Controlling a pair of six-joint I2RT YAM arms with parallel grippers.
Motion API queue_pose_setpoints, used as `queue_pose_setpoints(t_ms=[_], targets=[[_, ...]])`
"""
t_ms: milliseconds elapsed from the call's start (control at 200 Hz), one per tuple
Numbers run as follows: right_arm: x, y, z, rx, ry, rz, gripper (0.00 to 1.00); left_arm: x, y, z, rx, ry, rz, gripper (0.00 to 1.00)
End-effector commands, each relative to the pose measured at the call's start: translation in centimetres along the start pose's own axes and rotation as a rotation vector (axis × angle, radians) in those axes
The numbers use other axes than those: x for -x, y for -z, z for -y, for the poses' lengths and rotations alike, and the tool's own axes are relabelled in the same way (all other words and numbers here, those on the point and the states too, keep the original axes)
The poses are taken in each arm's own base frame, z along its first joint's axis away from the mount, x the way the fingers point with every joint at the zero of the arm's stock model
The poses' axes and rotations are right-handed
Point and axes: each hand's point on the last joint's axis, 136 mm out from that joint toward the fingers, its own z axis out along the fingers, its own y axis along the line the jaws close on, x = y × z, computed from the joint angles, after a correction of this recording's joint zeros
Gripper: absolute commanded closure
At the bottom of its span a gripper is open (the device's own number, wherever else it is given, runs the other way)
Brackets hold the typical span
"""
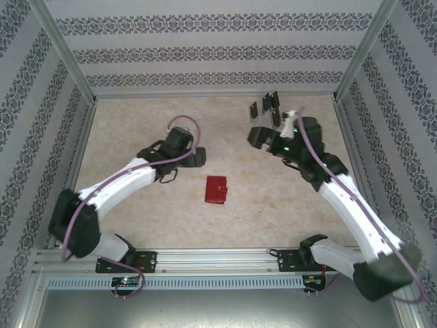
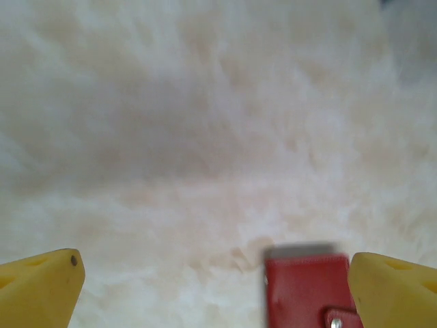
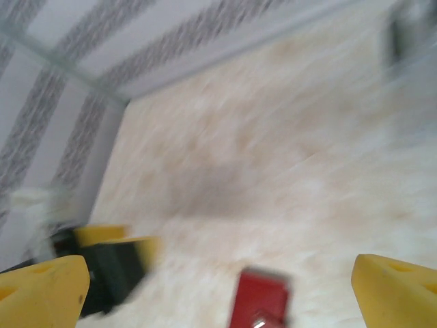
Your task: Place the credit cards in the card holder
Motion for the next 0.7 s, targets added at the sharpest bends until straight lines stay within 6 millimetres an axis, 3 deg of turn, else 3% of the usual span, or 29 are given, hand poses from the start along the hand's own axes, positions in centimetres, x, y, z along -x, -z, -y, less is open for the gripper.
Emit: queue_pose_setpoints(t_ms=[0, 145, 245, 325, 360, 525, 695], targets=[[0.3, 2.0, 7.9, -0.348, 0.108, 0.123, 0.02, 1.3, 2.7, -6.1, 0.175, -0.055, 0.141, 0.0], [2.0, 3.7, 15.0, -0.612, 0.284, 0.328, 0.02, 2.5, 5.4, -11.0, 0.275, -0.177, 0.451, 0.0], [0.6, 3.3, 20.7, -0.743, 0.275, 0.303, 0.02, 1.5, 5.7, -14.6, 0.354, -0.163, 0.556, 0.0], [-0.8, 2.6, 23.8, -0.783, 0.235, 0.273, 0.02, -0.4, 4.2, -16.9, 0.376, -0.134, 0.51, 0.0], [-1.2, 2.2, 24.5, -0.791, 0.232, 0.285, 0.02, -0.9, 3.6, -17.7, 0.389, -0.106, 0.506, 0.0], [-1.8, -1.4, 25.3, -0.713, 0.293, 0.277, 0.02, -1.4, -1.4, -17.6, 0.325, -0.163, 0.502, 0.0], [-0.3, -4.5, 23.3, -0.559, 0.392, 0.319, 0.02, -0.5, -4.9, -17.2, 0.273, -0.229, 0.503, 0.0]])
